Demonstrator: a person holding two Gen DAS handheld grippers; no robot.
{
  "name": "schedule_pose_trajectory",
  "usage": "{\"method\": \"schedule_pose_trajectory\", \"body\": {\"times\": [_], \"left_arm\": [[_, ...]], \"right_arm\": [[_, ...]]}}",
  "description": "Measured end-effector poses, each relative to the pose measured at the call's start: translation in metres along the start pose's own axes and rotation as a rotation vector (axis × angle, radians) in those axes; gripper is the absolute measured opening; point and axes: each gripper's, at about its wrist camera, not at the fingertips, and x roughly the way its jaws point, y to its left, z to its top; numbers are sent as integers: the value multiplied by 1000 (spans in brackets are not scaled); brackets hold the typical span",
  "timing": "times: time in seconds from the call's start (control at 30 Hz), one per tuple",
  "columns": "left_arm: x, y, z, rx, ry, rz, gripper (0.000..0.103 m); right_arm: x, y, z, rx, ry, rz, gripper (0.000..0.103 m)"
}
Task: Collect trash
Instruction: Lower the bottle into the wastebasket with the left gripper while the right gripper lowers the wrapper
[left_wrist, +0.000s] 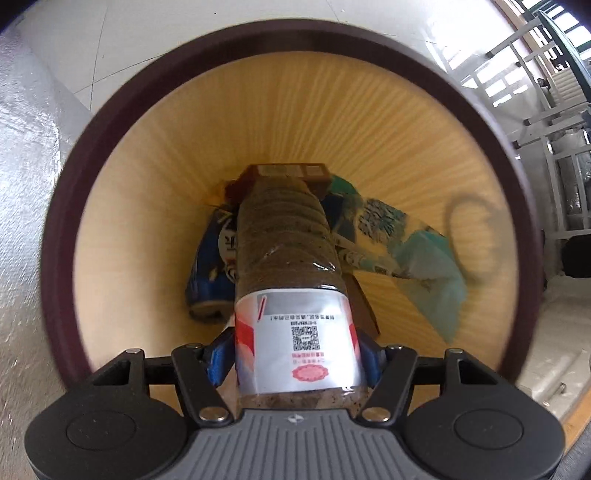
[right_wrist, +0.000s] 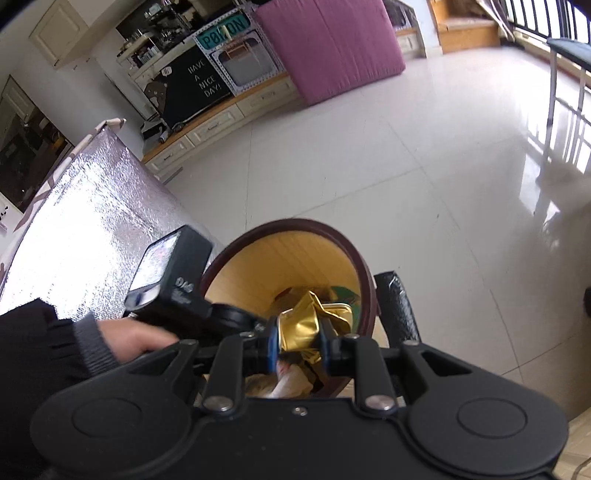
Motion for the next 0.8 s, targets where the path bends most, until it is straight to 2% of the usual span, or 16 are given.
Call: {"method": "schedule_pose_trajectory", "body": {"times": [0.13,0.33,0.37,0.5,0.53,0.6,0.67,0.73,0.8], "left_arm": [[18,5,6,20,-14,27,66],[12,18,3,-9,-43,-20,70],[7,18,2,-11,-52,-32,77],[-28,14,-10,8,-131,-77,85],[-40,13,-15,15,-161,-75,87],[-58,11,-22,43,-211,4,90],[-72,12,-30,48,-246,-16,96],[-82,17,-37,19,-262,-37,96],[-87,19,-44,7,-280,-25,96]], "right_arm": [[13,-3,-2,18,31,1,22],[32,-4,8,58,51,42,22],[36,-3,9,63,56,49,22],[54,-2,13,81,94,72,22],[57,0,13,76,99,67,22],[60,2,14,64,93,54,23],[60,1,15,80,98,64,23],[61,2,14,88,101,62,23],[59,-2,11,90,113,68,24]]}}
